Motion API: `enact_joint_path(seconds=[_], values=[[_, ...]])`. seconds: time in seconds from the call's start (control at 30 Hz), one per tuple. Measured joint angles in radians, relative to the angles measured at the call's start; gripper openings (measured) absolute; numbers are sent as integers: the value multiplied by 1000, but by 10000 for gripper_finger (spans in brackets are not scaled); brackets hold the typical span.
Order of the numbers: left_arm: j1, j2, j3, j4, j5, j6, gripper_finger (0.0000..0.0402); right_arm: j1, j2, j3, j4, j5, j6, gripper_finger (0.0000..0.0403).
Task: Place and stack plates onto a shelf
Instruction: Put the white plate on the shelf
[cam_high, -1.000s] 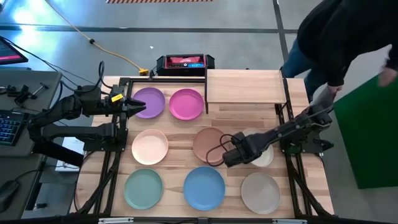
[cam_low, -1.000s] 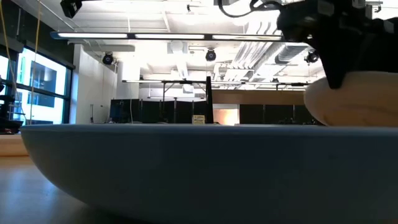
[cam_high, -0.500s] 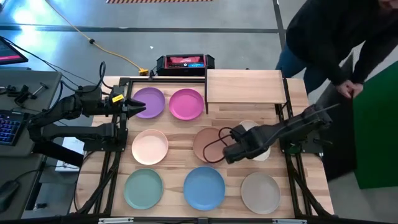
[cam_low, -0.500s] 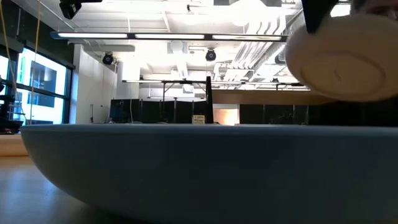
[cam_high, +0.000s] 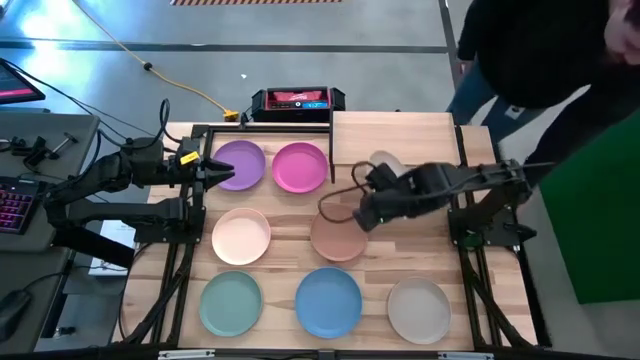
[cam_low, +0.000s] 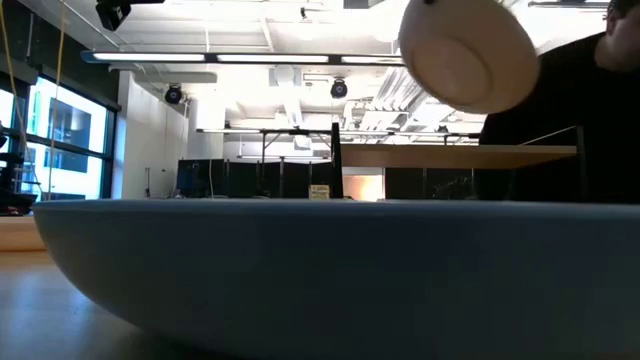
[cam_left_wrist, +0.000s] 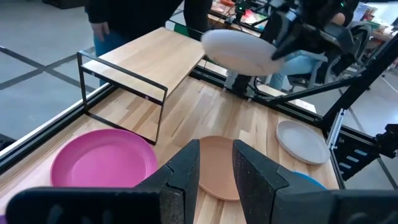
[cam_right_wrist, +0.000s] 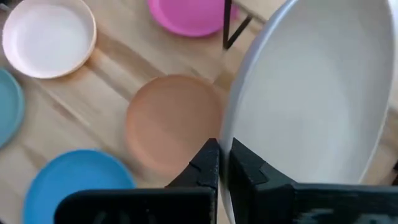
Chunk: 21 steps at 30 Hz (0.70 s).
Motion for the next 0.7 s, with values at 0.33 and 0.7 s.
enact_joint_path(seconds=[0.33, 0.7], values=[[0, 0, 0, 0, -5, 0, 85, -248, 0, 23, -1, 0, -369, 0], [0, 0, 0, 0, -14, 0, 85, -464, 1, -68, -1, -1, -626, 0]])
